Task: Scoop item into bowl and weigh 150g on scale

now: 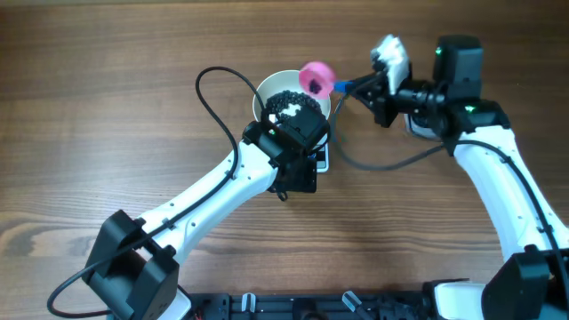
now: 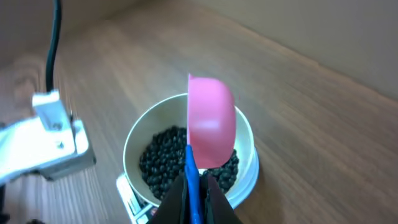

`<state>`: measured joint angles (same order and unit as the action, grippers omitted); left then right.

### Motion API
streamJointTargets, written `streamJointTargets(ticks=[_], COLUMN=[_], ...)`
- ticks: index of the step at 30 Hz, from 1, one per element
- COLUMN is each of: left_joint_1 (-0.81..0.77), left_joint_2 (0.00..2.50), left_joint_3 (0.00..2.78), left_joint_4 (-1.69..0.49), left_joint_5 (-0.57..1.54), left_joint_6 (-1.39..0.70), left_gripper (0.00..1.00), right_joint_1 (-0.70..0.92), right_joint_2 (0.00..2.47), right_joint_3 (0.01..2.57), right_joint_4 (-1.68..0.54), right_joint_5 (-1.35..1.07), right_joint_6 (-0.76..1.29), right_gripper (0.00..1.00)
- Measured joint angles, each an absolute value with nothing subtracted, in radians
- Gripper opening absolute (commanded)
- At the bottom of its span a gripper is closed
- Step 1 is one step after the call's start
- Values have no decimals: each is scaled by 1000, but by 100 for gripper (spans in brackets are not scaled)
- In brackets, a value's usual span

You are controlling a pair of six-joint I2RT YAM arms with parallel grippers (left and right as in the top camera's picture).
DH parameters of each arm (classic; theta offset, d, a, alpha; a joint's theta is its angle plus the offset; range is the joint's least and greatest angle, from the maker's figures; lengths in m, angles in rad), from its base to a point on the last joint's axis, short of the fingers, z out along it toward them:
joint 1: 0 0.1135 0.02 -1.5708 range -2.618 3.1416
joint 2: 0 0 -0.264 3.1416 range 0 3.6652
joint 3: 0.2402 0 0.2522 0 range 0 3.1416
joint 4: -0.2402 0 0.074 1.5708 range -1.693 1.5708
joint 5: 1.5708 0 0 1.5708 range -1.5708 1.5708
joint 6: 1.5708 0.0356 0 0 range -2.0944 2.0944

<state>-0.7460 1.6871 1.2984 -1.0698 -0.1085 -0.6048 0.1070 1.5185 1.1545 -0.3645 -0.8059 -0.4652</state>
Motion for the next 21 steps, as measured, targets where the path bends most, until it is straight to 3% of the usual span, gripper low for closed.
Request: streamJointTargets(ticks=[5, 8, 21], left_joint_1=[-746, -746, -746], left_joint_2=[1687, 1687, 1687], left_joint_3=[1298, 1298, 1298], left_joint_4=[-1070, -1070, -1070], left_joint_5=[-109, -109, -109], left_joint_6=[-605, -605, -605], left_gripper=[100, 100, 100], right_joint_1=[158, 157, 119], right_joint_2=[1518, 1518, 1518], right_joint_3=[1155, 1155, 1155], right_joint_4=[-366, -358, -333], right_joint_5=[-655, -624, -788], right_joint_6=[-702, -739, -344], right_gripper=[4, 4, 4])
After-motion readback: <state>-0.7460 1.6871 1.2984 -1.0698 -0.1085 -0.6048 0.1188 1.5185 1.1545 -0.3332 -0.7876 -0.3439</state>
